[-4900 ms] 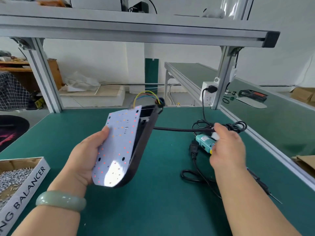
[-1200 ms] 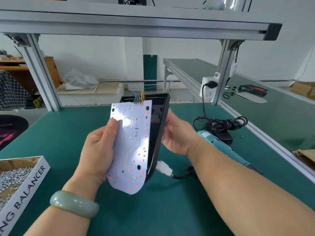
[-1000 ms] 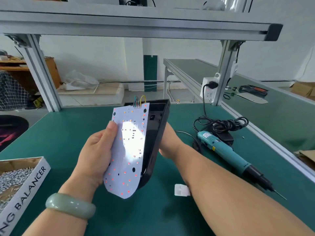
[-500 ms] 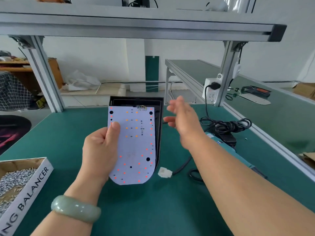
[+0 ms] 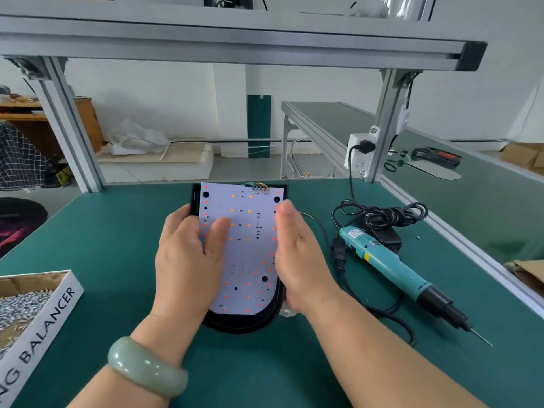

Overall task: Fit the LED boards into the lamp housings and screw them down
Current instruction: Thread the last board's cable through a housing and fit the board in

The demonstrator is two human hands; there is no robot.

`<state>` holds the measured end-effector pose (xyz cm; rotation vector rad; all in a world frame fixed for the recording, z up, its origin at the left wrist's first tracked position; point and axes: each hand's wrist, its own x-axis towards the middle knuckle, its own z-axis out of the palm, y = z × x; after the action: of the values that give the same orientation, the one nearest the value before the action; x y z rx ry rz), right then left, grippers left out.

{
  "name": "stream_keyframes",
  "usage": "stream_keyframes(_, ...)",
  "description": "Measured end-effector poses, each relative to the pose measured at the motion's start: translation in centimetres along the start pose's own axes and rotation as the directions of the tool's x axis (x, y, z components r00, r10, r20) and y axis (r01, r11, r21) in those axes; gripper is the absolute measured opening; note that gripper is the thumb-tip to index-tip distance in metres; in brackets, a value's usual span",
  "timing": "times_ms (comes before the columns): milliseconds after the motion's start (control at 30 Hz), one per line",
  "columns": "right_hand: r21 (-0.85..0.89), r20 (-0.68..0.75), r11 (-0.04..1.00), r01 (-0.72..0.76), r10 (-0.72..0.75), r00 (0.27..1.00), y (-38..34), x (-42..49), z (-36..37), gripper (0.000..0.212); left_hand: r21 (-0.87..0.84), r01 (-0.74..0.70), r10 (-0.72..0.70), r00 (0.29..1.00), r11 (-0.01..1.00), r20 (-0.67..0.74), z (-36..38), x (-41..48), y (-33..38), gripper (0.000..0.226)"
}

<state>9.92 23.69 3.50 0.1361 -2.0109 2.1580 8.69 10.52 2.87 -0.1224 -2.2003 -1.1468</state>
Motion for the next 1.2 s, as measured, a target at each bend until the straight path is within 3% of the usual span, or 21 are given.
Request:
stream_keyframes(133,0.125,-0.088,0.992,0.033,-0.022,0.996,0.2,0.3,-0.3,0.019,0.010,-0.103,0.103,0.994,0.995,0.023,-0.4,0.1,0.3,0.021)
stream_keyframes(200,0.152,-0.107,0.987,0.043,-0.027,0.994,0.3,0.4,-0.4,0.015,-0.142,-0.017,0.025,0.998,0.990,0.052,-0.7,0.2,0.5,0.010)
stream_keyframes(333,0.200,-0.094,0.977,0.074,-0.056,0.994,0.0,0.5,-0.9,0.015,-0.531,0.090,-0.140,0.989,0.843,-0.056,-1.2,0.5,0.9,0.035)
stream_keyframes(400,0.197,-0.055,0.976,0.095,-0.085,0.995,0.1,0.3,-0.9,0.017,-0.606,0.160,-0.182,0.983,0.779,0.025,-1.3,0.9,0.7,0.046)
stream_keyframes(467,0.170,-0.006,0.980,0.107,-0.107,0.994,0.2,0.0,-0.8,0.017,-0.523,0.222,-0.170,0.975,0.823,0.145,-1.3,1.3,0.4,0.036)
stream_keyframes(533,0.176,0.022,0.980,0.088,-0.094,0.995,0.1,-0.2,-0.6,0.018,-0.431,0.212,-0.181,0.977,0.877,0.111,-1.4,1.8,-0.1,0.015)
stream_keyframes(600,0.161,0.003,0.984,0.076,-0.078,0.997,-0.1,-0.2,-0.6,0.015,-0.502,0.237,-0.203,0.971,0.832,0.123,-1.5,1.9,-0.1,0.020)
stream_keyframes(700,0.095,-0.066,0.988,0.125,-0.119,0.991,-0.2,-0.2,-0.5,0.006,-0.653,0.333,-0.184,0.940,0.680,0.287,-1.7,1.7,0.1,0.016)
stream_keyframes(733,0.085,-0.070,0.986,0.142,-0.136,0.988,-0.3,-0.2,-0.5,0.006,-0.650,0.351,-0.181,0.931,0.674,0.315,-1.6,1.6,0.2,0.014)
stream_keyframes(867,0.122,-0.042,0.985,0.123,-0.118,0.992,-0.8,0.2,-0.7,0.007,-0.584,0.293,-0.191,0.954,0.757,0.230,-1.5,1.8,0.4,0.006)
stream_keyframes(1033,0.123,-0.094,0.986,0.112,-0.101,0.990,-0.9,0.4,-0.9,0.010,-0.509,0.192,-0.132,0.980,0.839,0.151,-1.2,1.4,1.3,0.015)
stream_keyframes(1200,0.144,-0.081,0.981,0.126,-0.115,0.990,-0.6,0.2,-1.0,0.007,-0.524,0.200,-0.145,0.979,0.828,0.144,-1.1,1.4,1.8,0.015)
